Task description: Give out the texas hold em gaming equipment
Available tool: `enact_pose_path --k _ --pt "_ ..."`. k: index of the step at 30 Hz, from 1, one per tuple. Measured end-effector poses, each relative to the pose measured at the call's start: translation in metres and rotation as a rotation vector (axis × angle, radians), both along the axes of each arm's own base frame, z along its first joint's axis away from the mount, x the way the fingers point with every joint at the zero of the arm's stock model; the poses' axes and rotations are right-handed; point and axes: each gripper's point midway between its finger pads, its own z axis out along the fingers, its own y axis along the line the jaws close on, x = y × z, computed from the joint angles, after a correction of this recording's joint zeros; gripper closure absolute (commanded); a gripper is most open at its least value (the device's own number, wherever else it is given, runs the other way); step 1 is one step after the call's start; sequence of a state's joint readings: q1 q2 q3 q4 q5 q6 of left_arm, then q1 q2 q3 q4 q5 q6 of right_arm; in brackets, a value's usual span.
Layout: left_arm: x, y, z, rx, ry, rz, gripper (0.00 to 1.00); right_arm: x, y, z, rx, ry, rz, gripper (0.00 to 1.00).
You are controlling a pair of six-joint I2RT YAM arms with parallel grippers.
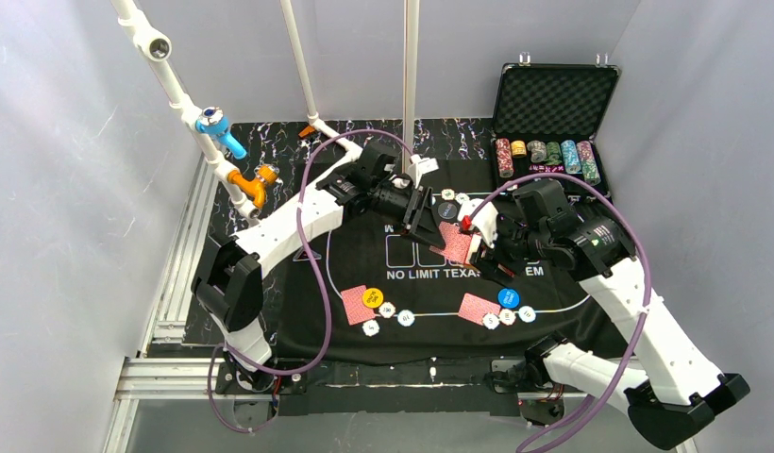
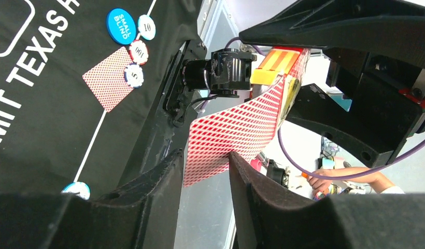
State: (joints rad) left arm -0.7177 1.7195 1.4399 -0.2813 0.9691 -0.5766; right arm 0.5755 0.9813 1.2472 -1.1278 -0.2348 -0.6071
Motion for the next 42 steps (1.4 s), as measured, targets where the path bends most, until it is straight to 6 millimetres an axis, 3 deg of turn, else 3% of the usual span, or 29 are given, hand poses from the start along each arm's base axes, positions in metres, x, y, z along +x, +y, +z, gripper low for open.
enact_pose_path --k 8,10,15,17,25,30,36,42 --pt "0.005 0.006 -0.006 0.009 0.015 0.026 0.81 -0.002 -0.001 0.003 0.007 -0.012 0.000 0.99" --pt "0.007 0.009 -0.006 0.005 0.014 0.035 0.81 -0.002 -0.001 0.004 0.010 -0.015 0.000 0.99" --pt "0.008 0.012 0.004 -0.036 0.018 0.047 0.48 -0.003 -0.002 0.005 0.012 -0.019 0.000 0.99" --pt "0.010 0.012 0.010 -0.062 0.009 0.051 0.43 -0.003 -0.002 0.005 0.013 -0.020 0.001 0.99" --pt "0.008 0.010 0.032 -0.131 0.009 0.048 0.68 -0.003 -0.001 0.005 0.015 -0.020 0.002 0.99" --pt "0.007 0.009 0.033 -0.136 0.014 0.045 0.68 -0.003 -0.001 0.005 0.017 -0.019 0.002 0.99" --pt "0.006 0.010 0.032 -0.127 0.026 0.047 1.00 -0.003 -0.001 0.005 0.018 -0.019 0.002 0.99" --pt "0.009 0.013 0.031 -0.117 0.042 0.059 1.00 -0.003 -0.001 0.005 0.018 -0.016 -0.004 0.99"
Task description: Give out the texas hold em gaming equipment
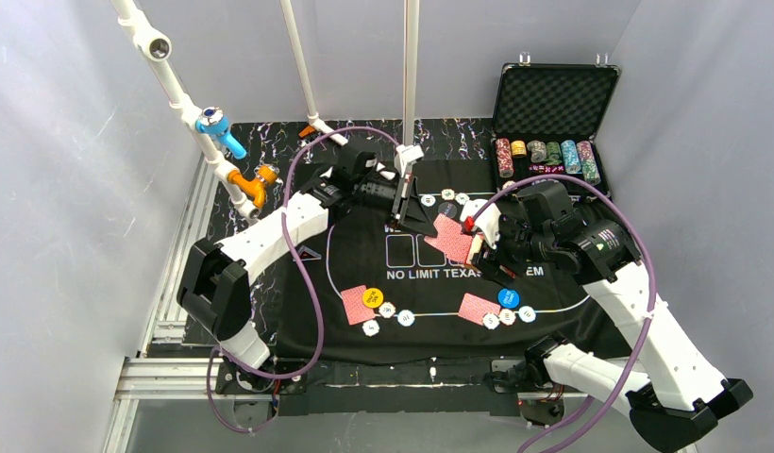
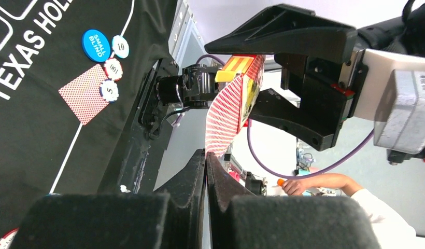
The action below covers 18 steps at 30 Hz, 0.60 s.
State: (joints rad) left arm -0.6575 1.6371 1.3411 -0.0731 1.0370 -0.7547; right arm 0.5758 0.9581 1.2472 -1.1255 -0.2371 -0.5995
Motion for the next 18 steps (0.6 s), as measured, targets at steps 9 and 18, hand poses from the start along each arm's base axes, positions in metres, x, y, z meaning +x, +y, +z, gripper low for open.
enact_pose_path --k 9,18 --pt "0.059 0.027 0.004 0.004 0.030 0.206 1.00 0.002 -0.005 -0.001 -0.009 -0.002 -0.036 0.99" --pt "0.117 0.042 -0.031 0.095 0.009 0.434 1.00 0.003 -0.010 -0.001 -0.009 -0.001 -0.062 0.99"
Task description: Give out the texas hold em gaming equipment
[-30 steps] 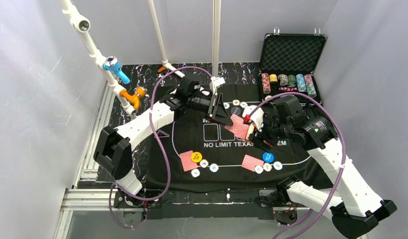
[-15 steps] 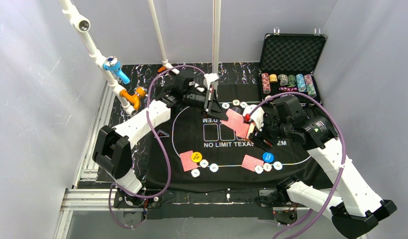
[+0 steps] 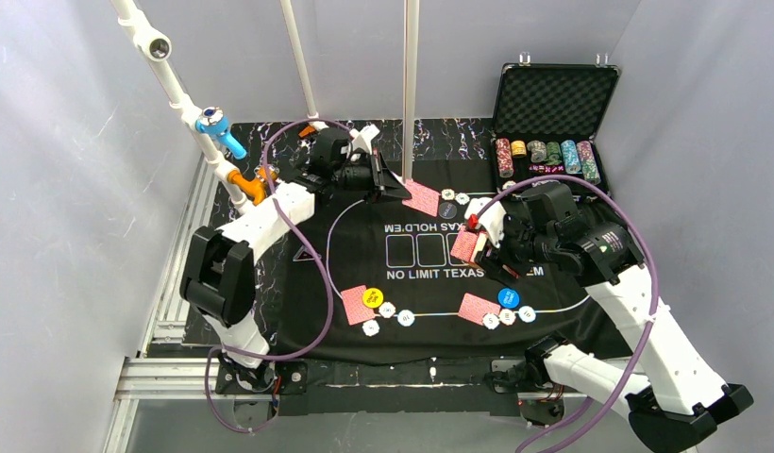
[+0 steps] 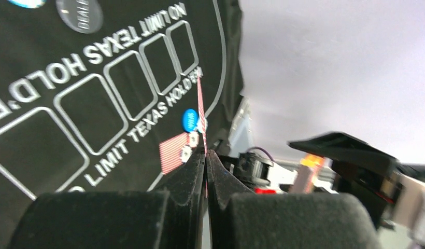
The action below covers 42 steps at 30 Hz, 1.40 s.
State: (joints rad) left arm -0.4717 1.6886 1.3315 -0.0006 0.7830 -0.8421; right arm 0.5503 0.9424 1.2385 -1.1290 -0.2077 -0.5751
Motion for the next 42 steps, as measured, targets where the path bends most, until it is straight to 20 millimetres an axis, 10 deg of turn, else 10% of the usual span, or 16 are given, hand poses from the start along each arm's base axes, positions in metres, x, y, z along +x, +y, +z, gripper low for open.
enact_pose_path --k 10,24,42 --pt "0.046 0.016 -0.104 0.213 0.067 0.202 1.00 0.000 -0.004 -0.006 -0.022 0.030 -0.015 0.99" --pt "0.067 0.039 -0.194 0.446 0.145 0.369 1.00 0.005 -0.008 -0.010 -0.033 0.050 -0.042 0.99" --pt "0.070 -0.013 -0.206 0.596 0.138 0.433 1.00 0.001 -0.012 -0.013 -0.046 0.077 -0.056 0.99"
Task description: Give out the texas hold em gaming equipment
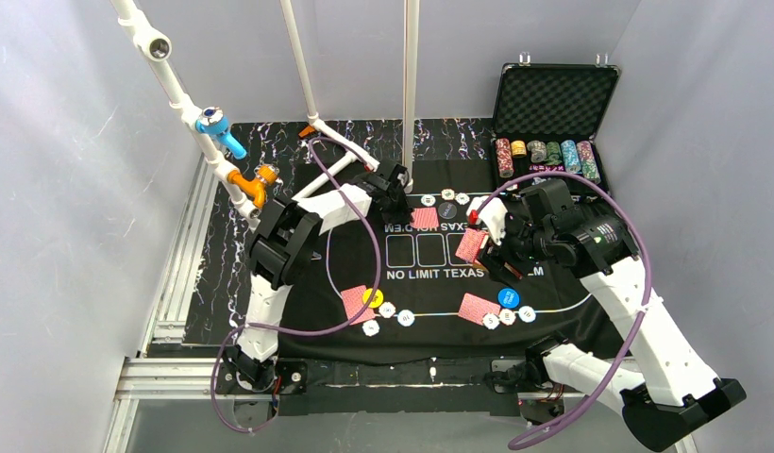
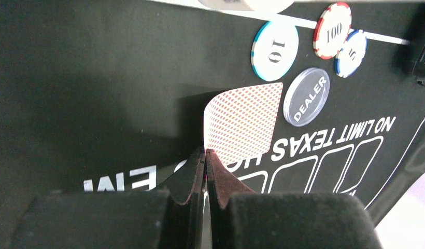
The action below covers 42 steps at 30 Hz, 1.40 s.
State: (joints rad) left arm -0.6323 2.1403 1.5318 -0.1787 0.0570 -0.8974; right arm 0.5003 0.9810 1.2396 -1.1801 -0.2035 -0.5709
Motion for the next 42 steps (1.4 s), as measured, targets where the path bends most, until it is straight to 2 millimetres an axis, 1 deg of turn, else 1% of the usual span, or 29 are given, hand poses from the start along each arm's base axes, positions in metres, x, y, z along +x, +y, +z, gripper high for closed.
enact_pose_path --k 3,9,13,15,17,25,26,28,31,33,36,38,40,42 --pt "0.005 -0.003 -0.002 0.004 -0.004 0.017 1.00 0.000 -0.001 0.000 0.001 0.000 -0.005 0.99" --pt "0.014 -0.012 0.000 -0.003 -0.022 0.037 1.00 0.000 0.000 0.000 0.003 0.003 -0.011 0.99" --pt "0.021 -0.024 0.002 -0.018 -0.038 0.031 1.00 0.000 -0.001 0.000 0.003 0.005 -0.013 0.99" --pt "0.023 -0.028 -0.001 -0.023 -0.043 0.032 1.00 0.000 -0.001 0.000 0.002 0.006 -0.014 0.99" --pt "0.026 -0.031 -0.004 -0.032 -0.039 0.035 1.00 0.000 -0.002 -0.001 -0.001 0.008 -0.017 0.99" --pt "0.037 -0.040 -0.004 -0.052 -0.048 0.038 1.00 -0.003 -0.005 -0.003 -0.012 0.025 -0.027 0.99" --pt "0.039 -0.042 -0.003 -0.057 -0.053 0.034 0.96 -0.004 -0.006 -0.003 -0.014 0.026 -0.028 0.99" --pt "0.041 -0.046 -0.003 -0.064 -0.064 0.025 0.80 -0.004 -0.006 -0.002 -0.014 0.024 -0.031 0.99" --pt "0.043 -0.050 0.000 -0.081 -0.077 0.016 0.63 -0.004 -0.007 -0.002 -0.013 0.023 -0.034 0.99" --pt "0.044 -0.053 0.003 -0.098 -0.083 0.015 0.55 -0.004 -0.007 -0.002 -0.012 0.022 -0.035 0.99" --pt "0.043 -0.055 0.007 -0.113 -0.096 0.012 0.47 -0.004 -0.007 -0.002 -0.012 0.023 -0.036 0.99" --pt "0.040 -0.054 0.009 -0.113 -0.107 0.004 0.41 -0.004 -0.007 -0.001 -0.011 0.023 -0.036 0.99" --pt "0.035 -0.050 0.011 -0.105 -0.112 -0.009 0.33 -0.004 -0.007 -0.001 -0.011 0.022 -0.036 0.99" --pt "0.029 -0.045 0.014 -0.094 -0.112 -0.018 0.28 -0.005 -0.007 -0.001 -0.010 0.020 -0.036 0.99"
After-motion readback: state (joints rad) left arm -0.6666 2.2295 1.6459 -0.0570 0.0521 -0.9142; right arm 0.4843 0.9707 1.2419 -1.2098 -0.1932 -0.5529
